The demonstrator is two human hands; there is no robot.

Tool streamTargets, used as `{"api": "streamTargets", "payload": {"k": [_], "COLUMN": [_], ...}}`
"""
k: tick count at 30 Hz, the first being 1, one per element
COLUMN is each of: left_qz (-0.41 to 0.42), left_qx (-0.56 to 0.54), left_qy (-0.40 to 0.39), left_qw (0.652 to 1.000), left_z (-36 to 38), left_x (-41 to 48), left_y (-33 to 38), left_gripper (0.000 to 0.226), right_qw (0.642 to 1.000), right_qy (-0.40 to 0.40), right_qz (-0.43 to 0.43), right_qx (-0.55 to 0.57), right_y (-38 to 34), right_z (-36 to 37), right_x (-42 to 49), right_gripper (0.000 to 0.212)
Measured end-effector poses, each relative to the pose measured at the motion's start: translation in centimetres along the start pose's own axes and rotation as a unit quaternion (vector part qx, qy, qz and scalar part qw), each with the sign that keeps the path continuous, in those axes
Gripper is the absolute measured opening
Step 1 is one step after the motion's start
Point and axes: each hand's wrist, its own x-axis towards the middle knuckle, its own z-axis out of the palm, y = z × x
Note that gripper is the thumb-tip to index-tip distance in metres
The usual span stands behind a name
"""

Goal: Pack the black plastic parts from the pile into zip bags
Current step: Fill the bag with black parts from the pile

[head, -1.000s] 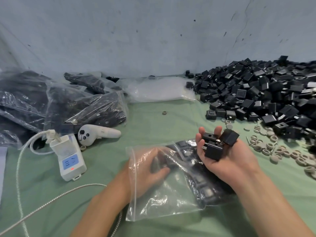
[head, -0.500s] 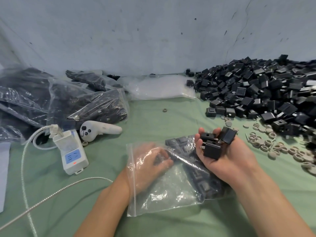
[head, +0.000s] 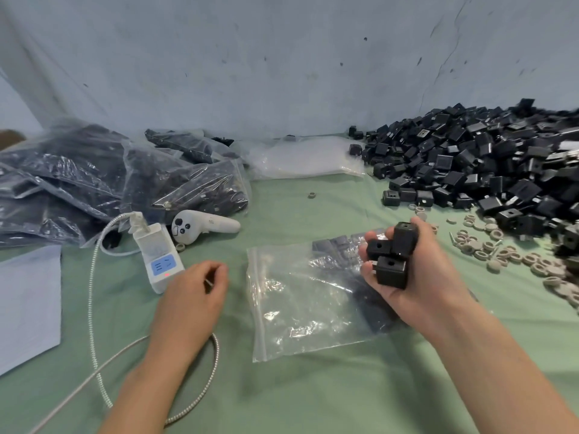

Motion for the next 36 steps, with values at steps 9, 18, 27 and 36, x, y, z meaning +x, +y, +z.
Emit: {"api": "streamTargets", "payload": {"k": [9, 18, 27, 36], "left_qz": [0.13, 0.211, 0.09, -0.205], "left_qx": [-0.161, -0.237, -0.348, -0.275], "left_qy": [0.022, -0.196, -0.105, -0.07], "left_qw": [0.978, 0.928, 0.927, 0.937], "left_z": [-1.0, 1.5, 0.6, -1.3], "left_x": [-1.4, -5.0, -5.0, -1.1], "left_y": [7.1, 11.7, 11.4, 2.8], "left_gripper": [0.02, 0.049, 0.026, 0.043], "right_qw": [0.972, 0.95, 0.967, 0.999], "right_qy": [-0.012, -0.09, -0.094, -0.015], "right_qz": [-0.092, -0.052, 0.046, 0.045], "right_qx": [-0.214, -0.293, -0.234, -0.02], "right_y": [1.4, 2.5, 2.9, -0.8], "right_z": [1.3, 1.9, 2.3, 0.4], "right_x": [-2.2, -3.0, -3.3, -2.3], "right_gripper": [0.048, 0.039, 0.044, 0.013]}}
